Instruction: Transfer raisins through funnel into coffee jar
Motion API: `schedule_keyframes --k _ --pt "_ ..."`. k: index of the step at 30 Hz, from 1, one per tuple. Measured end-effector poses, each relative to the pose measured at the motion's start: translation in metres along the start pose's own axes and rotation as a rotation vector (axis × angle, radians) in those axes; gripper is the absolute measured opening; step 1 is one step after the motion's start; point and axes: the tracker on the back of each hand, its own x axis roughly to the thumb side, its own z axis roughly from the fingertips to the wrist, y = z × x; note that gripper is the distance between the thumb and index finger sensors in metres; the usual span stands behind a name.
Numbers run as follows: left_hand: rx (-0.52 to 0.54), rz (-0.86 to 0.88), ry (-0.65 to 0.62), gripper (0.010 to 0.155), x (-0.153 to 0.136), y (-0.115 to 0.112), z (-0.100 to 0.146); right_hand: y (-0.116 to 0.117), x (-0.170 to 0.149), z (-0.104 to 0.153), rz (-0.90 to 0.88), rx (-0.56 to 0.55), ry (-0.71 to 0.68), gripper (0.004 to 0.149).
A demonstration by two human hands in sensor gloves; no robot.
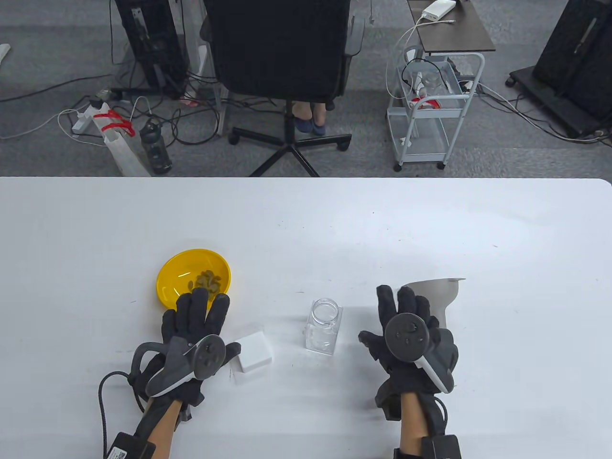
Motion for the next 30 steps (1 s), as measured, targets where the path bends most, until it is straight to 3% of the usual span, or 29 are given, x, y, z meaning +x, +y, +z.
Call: schedule_keyframes --k 1,6,11,18,23,27,30 --pt "-0.001 -0.001 0.0 0.093 0.0 0.0 0.0 -0.003 -0.005 -0.001 0.014 -0.058 0.05 0.094" --pt "0.004 0.004 -0.001 0.093 -0.001 0.001 0.0 -0.003 -0.026 -0.015 0.083 -0.129 0.213 0.094" --pt "0.009 0.016 0.001 0.093 -0.003 0.002 0.0 0.004 -0.042 -0.036 0.276 -0.069 0.282 0.094" --pt "-0.003 0.013 -0.001 0.093 -0.003 0.001 0.0 0.02 -0.05 -0.064 0.287 -0.02 0.392 0.091" --pt "-0.007 0.013 -0.003 0.093 -0.002 0.001 -0.001 0.027 -0.055 -0.072 0.271 -0.013 0.443 0.084" --pt "-0.015 0.008 -0.001 0.092 -0.002 0.001 -0.001 0.028 -0.058 -0.073 0.265 -0.106 0.421 0.075" --pt "-0.016 0.009 -0.001 0.092 -0.002 0.001 -0.001 0.026 -0.059 -0.072 0.271 -0.103 0.414 0.071"
